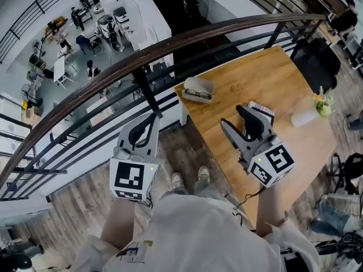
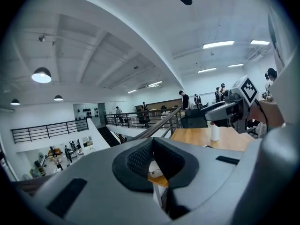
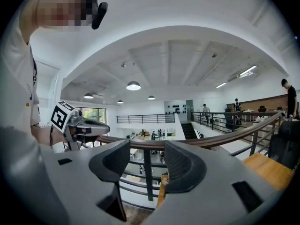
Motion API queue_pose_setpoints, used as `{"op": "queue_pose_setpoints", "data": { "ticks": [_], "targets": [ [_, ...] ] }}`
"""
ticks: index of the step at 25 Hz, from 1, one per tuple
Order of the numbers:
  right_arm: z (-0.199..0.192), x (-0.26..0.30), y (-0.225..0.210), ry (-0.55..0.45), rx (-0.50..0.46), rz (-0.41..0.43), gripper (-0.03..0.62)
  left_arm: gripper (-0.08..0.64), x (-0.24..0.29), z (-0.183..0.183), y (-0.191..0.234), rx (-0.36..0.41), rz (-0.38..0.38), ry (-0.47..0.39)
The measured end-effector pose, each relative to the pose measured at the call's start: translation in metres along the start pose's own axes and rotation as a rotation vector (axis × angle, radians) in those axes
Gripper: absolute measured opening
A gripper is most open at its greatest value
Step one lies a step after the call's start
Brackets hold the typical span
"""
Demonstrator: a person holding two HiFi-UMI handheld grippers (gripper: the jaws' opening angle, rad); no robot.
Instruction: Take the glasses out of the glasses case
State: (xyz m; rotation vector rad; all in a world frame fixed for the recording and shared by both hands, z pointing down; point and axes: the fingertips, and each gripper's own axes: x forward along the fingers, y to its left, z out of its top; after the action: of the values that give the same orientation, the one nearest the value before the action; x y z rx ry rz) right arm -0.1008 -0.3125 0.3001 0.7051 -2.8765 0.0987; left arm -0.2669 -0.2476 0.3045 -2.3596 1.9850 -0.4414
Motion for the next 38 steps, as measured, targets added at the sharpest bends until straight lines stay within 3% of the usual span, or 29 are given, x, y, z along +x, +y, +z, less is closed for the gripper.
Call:
{"op": "queue_pose_setpoints", "data": {
  "ticks": [8, 17, 24, 30, 38],
  "targets": [
    [-0.014, 0.054, -0.062, 0.007, 0.033, 0.063, 0.247, 0.017, 0.055, -0.015, 0.014, -0.005, 0.018, 0.053],
    [-0.036, 0.136, -0.112, 0.091, 0.013, 0.071, 0.238, 0.017, 0.117, -0.050, 0.042, -0.066, 0.002, 0.119],
    [-0.128, 0.212, -0.132, 0.314, -0.079, 0.141, 0.235, 0.017, 0.162, -0.092, 0.059, -0.082, -0.005, 0.176],
    [-0.217, 0.259, -0.151, 0.474, -0.091, 0.159, 0.218, 0.017, 0.193, -0.138, 0.064, -0.233, -0.044, 0.235],
    [-0.314, 0.286, -0.148, 0.680, -0.143, 0.216, 0.218, 0.017, 0.212, -0.200, 0.068, -0.288, -0.049, 0.340]
  ]
}}
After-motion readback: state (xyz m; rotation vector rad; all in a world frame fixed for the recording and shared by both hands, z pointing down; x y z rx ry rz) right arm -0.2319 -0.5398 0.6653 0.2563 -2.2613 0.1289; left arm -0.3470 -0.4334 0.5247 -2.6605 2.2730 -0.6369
